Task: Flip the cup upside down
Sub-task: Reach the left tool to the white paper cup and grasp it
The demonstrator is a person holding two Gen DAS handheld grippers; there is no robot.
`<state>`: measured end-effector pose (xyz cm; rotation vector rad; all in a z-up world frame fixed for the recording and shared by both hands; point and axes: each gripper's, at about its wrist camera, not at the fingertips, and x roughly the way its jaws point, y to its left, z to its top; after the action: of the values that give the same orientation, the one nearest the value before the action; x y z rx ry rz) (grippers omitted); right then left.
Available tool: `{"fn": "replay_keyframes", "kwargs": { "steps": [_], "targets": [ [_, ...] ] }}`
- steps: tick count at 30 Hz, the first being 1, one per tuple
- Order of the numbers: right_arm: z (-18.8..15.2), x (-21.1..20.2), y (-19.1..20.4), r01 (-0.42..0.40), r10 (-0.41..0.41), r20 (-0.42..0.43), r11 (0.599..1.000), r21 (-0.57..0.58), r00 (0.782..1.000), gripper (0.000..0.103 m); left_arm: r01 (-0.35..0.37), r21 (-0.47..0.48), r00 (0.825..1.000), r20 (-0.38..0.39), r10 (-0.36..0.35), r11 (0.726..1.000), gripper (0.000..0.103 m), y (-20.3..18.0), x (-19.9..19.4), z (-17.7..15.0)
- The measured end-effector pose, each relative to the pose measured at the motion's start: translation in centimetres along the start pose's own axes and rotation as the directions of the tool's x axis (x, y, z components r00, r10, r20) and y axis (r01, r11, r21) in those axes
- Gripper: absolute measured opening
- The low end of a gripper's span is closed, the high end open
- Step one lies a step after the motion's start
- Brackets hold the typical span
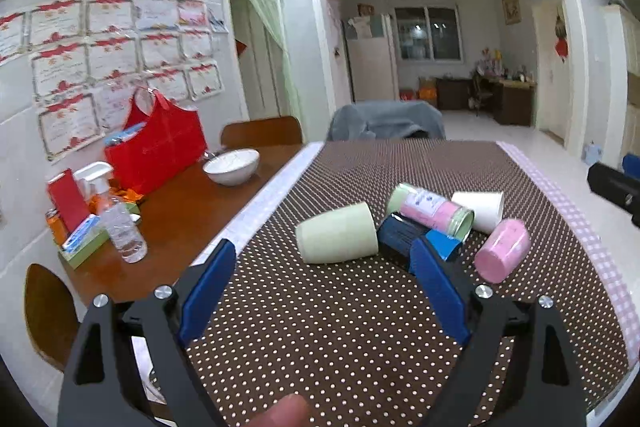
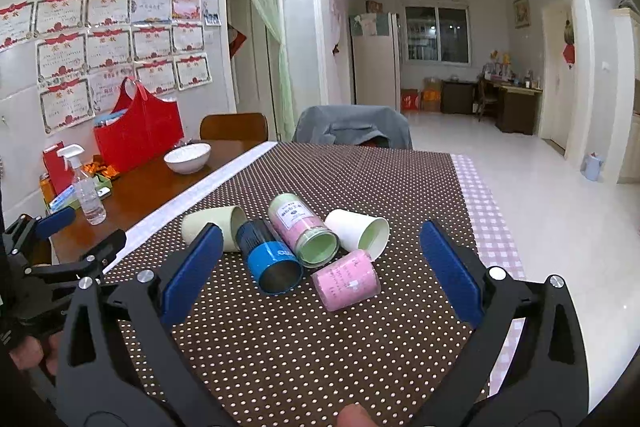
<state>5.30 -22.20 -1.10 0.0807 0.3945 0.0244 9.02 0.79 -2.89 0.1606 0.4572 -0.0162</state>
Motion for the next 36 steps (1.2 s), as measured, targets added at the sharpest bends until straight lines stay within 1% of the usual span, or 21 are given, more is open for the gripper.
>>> {"fn": "replay_keyframes", "kwargs": {
  "steps": [5, 9, 13, 17, 18, 20, 22, 23, 25, 26, 29, 30, 31, 32, 33, 35, 36],
  "targets": [
    [0.1, 2.8, -0.4, 0.002, -0.002, -0.052, 1.0, -0.013, 0.999, 0.097, -0.004, 0.026, 0.999, -0.051, 0.006, 1.0, 0.088, 0.0, 3.6, 0.4],
    [-0.1, 5.7, -1.4, 0.012, -0.013, -0.115, 1.0, -0.014, 0.993, 0.097, -0.005, 0.058, 0.996, -0.089, 0.01, 0.998, 0.088, -0.1, 6.9, 1.0],
    [-0.3, 8.3, -2.6, 0.038, -0.039, -0.174, 0.999, -0.006, 0.984, 0.097, 0.052, 0.094, 0.991, -0.124, -0.04, 0.994, 0.088, -1.0, 9.4, 2.1],
    [-0.2, 10.4, -4.1, 0.058, -0.054, -0.216, 0.998, 0.013, 0.975, 0.097, 0.145, 0.126, 0.98, -0.157, -0.125, 0.981, 0.088, -3.3, 11.4, 3.9],
    [-0.1, 11.0, -4.6, 0.062, -0.057, -0.227, 0.998, 0.015, 0.972, 0.097, 0.176, 0.14, 0.973, -0.172, -0.151, 0.974, 0.088, -4.1, 12.1, 4.5],
    [0.1, 11.9, -5.4, 0.071, -0.065, -0.246, 0.997, 0.018, 0.967, 0.097, 0.215, 0.173, 0.965, -0.189, -0.181, 0.961, 0.088, -5.6, 13.2, 5.4],
    [0.3, 12.8, -6.5, 0.075, -0.065, -0.269, 0.997, 0.028, 0.961, 0.097, 0.26, 0.231, 0.954, -0.211, -0.212, 0.938, 0.088, -7.6, 14.4, 6.5],
    [0.5, 13.3, -7.1, 0.081, -0.068, -0.28, 0.996, 0.035, 0.958, 0.097, 0.28, 0.257, 0.949, -0.219, -0.226, 0.925, 0.088, -8.4, 15.0, 7.0],
    [0.8, 14.1, -8.1, 0.094, -0.077, -0.294, 0.994, 0.045, 0.953, 0.097, 0.324, 0.325, 0.937, -0.242, -0.253, 0.889, 0.088, -10.5, 16.4, 7.9],
    [0.9, 14.5, -8.8, 0.102, -0.08, -0.305, 0.993, 0.056, 0.949, 0.097, 0.346, 0.363, 0.93, -0.258, -0.263, 0.865, 0.088, -11.7, 17.2, 8.3],
    [1.2, 15.4, -10.2, 0.11, -0.076, -0.33, 0.99, 0.086, 0.941, 0.097, 0.403, 0.433, 0.907, -0.304, -0.29, 0.806, 0.088, -13.9, 19.0, 8.8],
    [1.3, 15.7, -10.7, 0.115, -0.076, -0.337, 0.989, 0.095, 0.938, 0.097, 0.427, 0.463, 0.897, -0.324, -0.3, 0.777, 0.088, -14.8, 19.6, 8.8],
    [1.4, 15.9, -11.1, 0.12, -0.079, -0.345, 0.988, 0.1, 0.935, 0.097, 0.455, 0.495, 0.884, -0.35, -0.309, 0.741, 0.088, -15.8, 20.3, 8.8],
    [1.5, 16.2, -11.5, 0.123, -0.078, -0.354, 0.987, 0.107, 0.932, 0.097, 0.469, 0.511, 0.877, -0.364, -0.313, 0.721, 0.088, -16.3, 20.6, 8.7],
    [1.6, 16.4, -11.8, 0.124, -0.076, -0.358, 0.986, 0.113, 0.93, 0.097, 0.493, 0.538, 0.865, -0.388, -0.318, 0.684, 0.088, -17.2, 21.1, 8.6],
    [1.6, 16.8, -12.8, 0.134, -0.08, -0.368, 0.983, 0.124, 0.926, 0.097, 0.549, 0.585, 0.833, -0.445, -0.33, 0.596, 0.088, -18.9, 21.7, 8.1],
    [1.7, 17.0, -13.3, 0.141, -0.083, -0.373, 0.981, 0.132, 0.924, 0.097, 0.57, 0.6, 0.819, -0.467, -0.333, 0.562, 0.088, -19.4, 21.9, 7.9]
  ]
}}
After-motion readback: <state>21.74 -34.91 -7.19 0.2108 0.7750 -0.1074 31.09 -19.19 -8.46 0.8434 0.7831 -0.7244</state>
